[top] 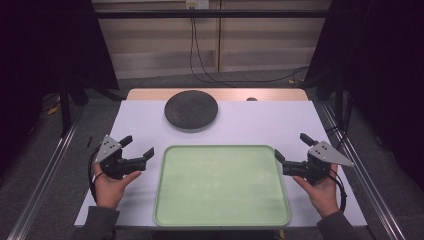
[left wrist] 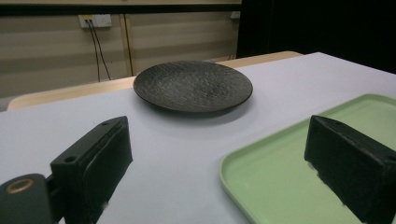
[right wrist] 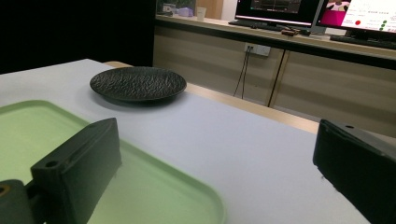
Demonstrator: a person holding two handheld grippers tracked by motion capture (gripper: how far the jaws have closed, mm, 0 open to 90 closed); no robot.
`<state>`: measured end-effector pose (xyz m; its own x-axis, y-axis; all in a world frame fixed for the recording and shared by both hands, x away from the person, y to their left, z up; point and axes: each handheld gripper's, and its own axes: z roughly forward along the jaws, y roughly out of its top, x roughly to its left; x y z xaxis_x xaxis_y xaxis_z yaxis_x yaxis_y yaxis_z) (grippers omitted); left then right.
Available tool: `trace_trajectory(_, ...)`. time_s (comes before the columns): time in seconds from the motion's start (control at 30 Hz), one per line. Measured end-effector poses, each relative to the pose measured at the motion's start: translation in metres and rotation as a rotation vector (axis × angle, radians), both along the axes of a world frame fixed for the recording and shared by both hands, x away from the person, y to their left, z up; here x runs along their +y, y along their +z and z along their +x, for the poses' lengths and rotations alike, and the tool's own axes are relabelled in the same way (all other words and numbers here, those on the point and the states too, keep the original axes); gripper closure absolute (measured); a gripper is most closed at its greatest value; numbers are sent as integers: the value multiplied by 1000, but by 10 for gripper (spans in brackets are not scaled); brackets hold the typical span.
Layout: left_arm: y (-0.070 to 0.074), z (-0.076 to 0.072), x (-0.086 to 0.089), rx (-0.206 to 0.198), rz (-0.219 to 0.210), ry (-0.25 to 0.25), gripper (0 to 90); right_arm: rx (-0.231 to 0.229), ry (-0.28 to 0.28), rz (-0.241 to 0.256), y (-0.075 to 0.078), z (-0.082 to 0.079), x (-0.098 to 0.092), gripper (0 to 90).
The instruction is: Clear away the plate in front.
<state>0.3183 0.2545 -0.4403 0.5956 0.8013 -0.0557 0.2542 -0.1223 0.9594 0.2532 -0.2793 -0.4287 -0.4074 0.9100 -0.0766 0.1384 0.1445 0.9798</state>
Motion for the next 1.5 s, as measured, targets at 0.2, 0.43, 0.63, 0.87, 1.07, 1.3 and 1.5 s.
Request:
trace_trajectory(0.2, -4, 11, -9, 52, -65, 15, 72, -9, -4, -2, 2, -3, -1, 6)
trace_trajectory(0.43, -4, 40, -19, 92, -147, 59, 72, 5, 15, -1, 1, -3, 1, 7)
trace_trajectory(0.63, -13, 78, -25, 131, -174, 118, 80, 1, 31, -5, 1, -3, 0, 10)
trace_trajectory(0.87, -18, 123, -32, 186, -212, 201, 99, 10, 18, 17, 0, -1, -4, 11)
trace_trajectory(1.07, -29, 148, -39, 243, -283, 262, 141, 13, 19, 27, 0, -1, -4, 15)
trace_trajectory(1.3, -45, 165, -45, 307, -318, 331, 245, 9, 40, 35, 1, 0, -4, 20)
trace_trajectory(1.5, -49, 177, -54, 368, -388, 351, 292, 6, 42, 56, 1, 2, -5, 23)
